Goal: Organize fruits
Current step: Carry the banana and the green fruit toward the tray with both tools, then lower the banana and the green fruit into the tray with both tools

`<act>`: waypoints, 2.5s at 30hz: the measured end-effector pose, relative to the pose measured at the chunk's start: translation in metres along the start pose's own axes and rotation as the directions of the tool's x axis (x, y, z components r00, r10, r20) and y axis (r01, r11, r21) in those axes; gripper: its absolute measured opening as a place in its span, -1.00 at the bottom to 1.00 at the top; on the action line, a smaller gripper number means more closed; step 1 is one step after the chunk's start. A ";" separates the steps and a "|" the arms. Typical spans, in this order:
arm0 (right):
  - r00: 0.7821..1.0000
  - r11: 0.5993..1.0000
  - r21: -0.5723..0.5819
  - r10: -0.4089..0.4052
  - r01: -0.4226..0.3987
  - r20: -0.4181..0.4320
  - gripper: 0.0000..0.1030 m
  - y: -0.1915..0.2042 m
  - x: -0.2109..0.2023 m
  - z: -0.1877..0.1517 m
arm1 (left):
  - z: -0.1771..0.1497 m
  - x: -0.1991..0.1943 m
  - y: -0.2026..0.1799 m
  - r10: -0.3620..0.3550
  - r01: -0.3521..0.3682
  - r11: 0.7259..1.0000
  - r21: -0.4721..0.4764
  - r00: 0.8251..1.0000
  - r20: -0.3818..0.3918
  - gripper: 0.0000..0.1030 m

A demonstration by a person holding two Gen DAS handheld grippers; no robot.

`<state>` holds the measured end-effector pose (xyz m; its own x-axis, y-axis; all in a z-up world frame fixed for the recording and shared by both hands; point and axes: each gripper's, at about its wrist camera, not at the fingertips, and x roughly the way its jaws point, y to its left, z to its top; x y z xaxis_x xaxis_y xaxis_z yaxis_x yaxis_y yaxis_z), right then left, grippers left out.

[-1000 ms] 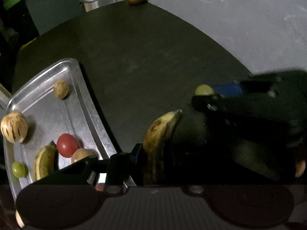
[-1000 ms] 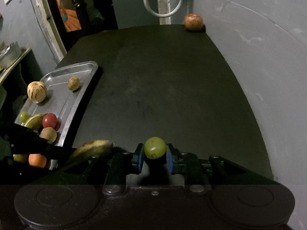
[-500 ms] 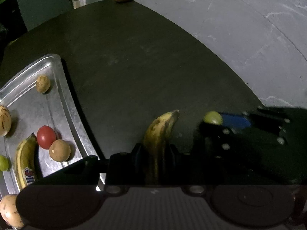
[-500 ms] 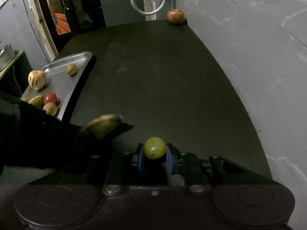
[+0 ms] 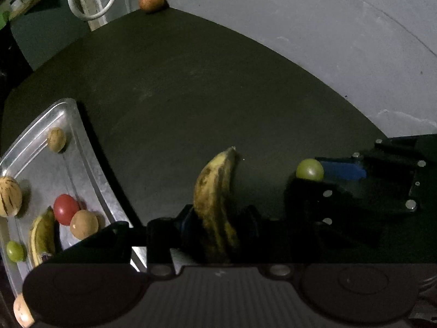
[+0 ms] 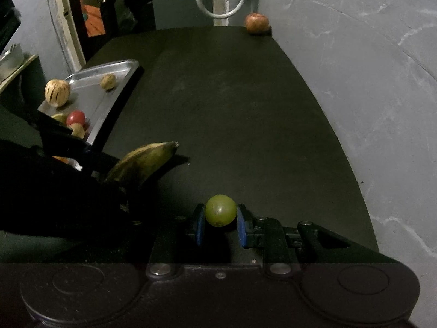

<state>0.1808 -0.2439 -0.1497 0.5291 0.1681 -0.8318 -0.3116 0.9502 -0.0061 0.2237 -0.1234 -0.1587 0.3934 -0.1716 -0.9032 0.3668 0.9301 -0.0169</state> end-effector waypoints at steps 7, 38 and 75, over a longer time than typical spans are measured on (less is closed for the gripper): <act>0.999 1.000 -0.014 0.020 -0.020 -0.026 -0.51 0.007 -0.008 -0.007 | -0.006 -0.006 0.021 -0.105 0.108 0.978 -0.180 0.994 0.021 -0.37; 0.998 0.994 0.083 0.063 -0.064 0.015 -0.50 0.015 -0.015 -0.009 | -0.091 -0.024 0.106 -0.523 0.497 0.496 -0.712 0.826 0.213 -0.37; 0.944 0.907 -0.288 0.329 -0.308 0.026 -0.50 0.107 0.080 0.150 | -0.047 -0.064 0.234 0.010 0.172 0.598 -0.783 0.975 0.221 -0.37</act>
<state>0.3075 -0.0892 -0.1336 0.4174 0.4786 -0.7724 -0.6730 0.7340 0.0912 0.2448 0.1201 -0.1249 0.5738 -0.2300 -0.7861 -0.3729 0.7811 -0.5008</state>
